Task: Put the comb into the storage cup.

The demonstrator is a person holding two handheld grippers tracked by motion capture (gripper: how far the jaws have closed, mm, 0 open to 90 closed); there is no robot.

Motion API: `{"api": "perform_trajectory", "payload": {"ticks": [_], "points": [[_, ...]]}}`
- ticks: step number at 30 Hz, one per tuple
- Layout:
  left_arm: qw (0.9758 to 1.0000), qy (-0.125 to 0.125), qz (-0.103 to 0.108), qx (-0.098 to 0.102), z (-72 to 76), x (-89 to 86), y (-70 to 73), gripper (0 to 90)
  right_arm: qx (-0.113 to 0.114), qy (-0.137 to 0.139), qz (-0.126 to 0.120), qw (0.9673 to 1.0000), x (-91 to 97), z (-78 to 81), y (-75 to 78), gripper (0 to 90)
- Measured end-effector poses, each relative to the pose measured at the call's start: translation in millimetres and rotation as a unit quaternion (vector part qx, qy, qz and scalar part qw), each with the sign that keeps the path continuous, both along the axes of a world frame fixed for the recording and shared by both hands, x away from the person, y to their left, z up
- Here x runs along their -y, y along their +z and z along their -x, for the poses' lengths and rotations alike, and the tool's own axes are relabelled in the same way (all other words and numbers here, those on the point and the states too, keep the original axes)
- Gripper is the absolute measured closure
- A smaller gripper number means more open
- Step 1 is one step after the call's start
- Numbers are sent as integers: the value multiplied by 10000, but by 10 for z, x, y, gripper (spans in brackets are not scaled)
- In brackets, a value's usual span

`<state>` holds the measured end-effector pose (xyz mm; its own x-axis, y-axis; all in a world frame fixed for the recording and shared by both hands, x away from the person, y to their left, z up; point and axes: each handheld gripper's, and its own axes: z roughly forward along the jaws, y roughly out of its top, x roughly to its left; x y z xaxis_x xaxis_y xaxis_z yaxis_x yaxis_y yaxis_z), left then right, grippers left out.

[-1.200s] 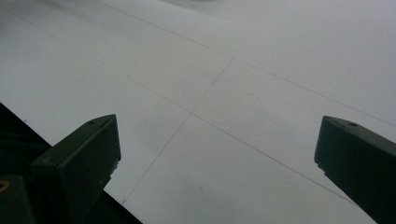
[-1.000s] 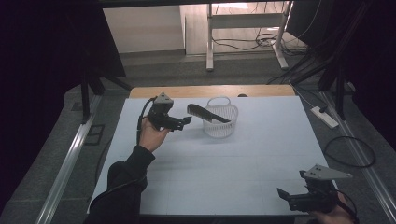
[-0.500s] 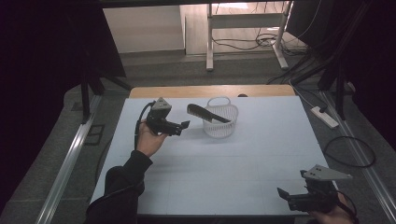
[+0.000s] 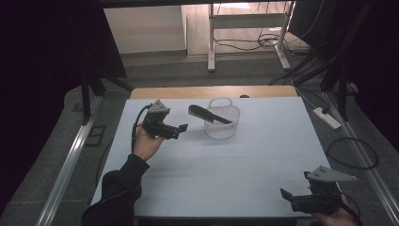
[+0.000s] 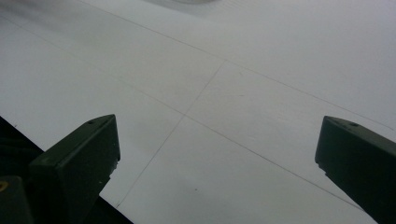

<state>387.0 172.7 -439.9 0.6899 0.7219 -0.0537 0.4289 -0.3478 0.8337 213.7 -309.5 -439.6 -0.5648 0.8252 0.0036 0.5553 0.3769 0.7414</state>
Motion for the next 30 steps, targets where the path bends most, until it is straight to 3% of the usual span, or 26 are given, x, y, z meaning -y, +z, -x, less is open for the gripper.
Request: {"api": "perform_trajectory", "payload": {"ticks": [30], "points": [[9998, 34, 140, -105, 342, -164, 22, 0, 117, -16, 113, 9999, -23, 22, 4, 1]]}}
